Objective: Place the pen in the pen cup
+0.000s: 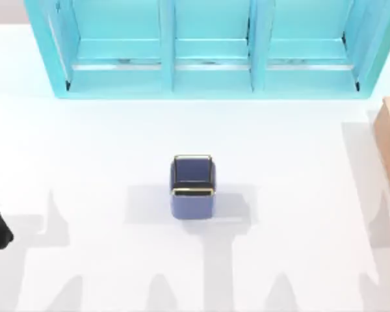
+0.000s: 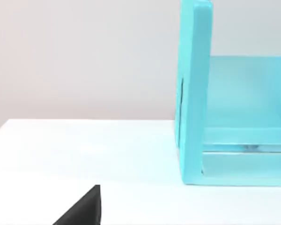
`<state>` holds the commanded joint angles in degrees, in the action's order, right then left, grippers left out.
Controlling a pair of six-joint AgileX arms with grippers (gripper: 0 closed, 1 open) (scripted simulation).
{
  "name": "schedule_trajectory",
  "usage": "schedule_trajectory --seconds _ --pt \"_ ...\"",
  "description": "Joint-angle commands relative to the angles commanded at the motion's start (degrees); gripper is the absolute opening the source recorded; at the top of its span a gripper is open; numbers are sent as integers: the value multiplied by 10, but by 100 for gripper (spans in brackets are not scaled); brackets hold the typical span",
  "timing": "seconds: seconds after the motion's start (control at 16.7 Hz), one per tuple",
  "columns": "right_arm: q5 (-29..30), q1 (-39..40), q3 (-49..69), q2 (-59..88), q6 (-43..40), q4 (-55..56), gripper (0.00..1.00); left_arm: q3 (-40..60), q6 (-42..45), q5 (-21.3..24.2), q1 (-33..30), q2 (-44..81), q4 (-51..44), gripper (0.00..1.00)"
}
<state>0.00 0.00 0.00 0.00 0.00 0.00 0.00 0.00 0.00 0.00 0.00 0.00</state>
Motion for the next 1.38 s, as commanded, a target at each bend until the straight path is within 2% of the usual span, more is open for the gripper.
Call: schedule_trajectory --seconds 0.3,0.6,0.84,1.38 --pt "0 0 0 0 0 0 100 22 -7 6 19 33 -10 100" --pt "0 0 0 0 0 0 100 121 -34 40 92 179 -59 100" --pt "0 0 0 0 0 0 100 239 -64 91 172 352 -122 100" --pt "0 0 0 0 0 0 100 536 -134 235 364 794 -295 100"
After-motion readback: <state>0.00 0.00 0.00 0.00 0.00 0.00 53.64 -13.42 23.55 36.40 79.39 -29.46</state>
